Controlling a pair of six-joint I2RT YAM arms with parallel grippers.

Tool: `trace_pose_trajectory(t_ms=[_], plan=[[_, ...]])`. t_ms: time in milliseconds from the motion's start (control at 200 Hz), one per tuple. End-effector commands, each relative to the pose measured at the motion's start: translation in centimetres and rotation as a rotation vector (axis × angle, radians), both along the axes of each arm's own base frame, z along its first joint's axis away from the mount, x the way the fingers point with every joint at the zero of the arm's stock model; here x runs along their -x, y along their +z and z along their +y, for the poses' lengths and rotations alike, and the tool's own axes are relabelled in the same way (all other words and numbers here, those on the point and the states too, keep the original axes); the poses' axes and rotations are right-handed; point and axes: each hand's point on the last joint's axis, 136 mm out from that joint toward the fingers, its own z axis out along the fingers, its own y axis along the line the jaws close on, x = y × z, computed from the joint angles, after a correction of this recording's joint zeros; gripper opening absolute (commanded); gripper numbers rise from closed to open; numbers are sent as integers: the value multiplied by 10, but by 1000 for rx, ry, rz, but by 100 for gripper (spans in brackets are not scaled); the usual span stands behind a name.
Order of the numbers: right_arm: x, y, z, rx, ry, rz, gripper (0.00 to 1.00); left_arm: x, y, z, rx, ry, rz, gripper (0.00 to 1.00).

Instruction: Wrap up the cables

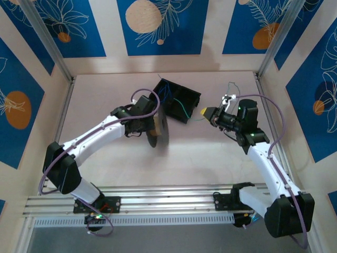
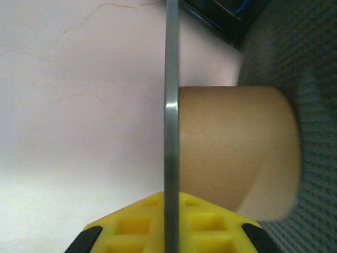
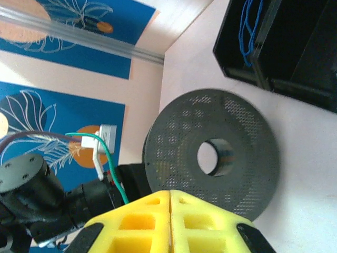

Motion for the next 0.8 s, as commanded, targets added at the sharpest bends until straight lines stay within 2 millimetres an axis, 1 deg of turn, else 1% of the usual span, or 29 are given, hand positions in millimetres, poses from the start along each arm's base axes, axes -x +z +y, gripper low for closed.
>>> trace_pose_trajectory(t_ms=[0,85,210,235,370,445,480,595,650,795], plan=[[3,-13,6,24,-30,18,0,-2,4,-8,116,73,-3,10],[6,-21,15,17,-34,44,0,-3,6,-10,141,87,-1,26],[14,-30,29,26,-33,84,0,-2,13,-12,178,93,-14,43],[16,-33,31,29,-35,97,0,-2,16,-12,185,96,-16,45],[24,-45,33,44,-81,151,0,3,29,-10,246,119,-44,45],[28,-53,32,27,-115,205,0,5,34,-9,295,140,-62,44],[31,-54,33,7,-123,218,0,6,36,-11,322,146,-70,43],[40,-54,37,-18,-161,258,0,9,29,-16,382,161,-53,42],[44,-57,34,0,-193,294,0,10,22,-21,398,162,-39,41],[40,-57,25,24,-225,290,0,12,11,-38,404,133,-4,37]])
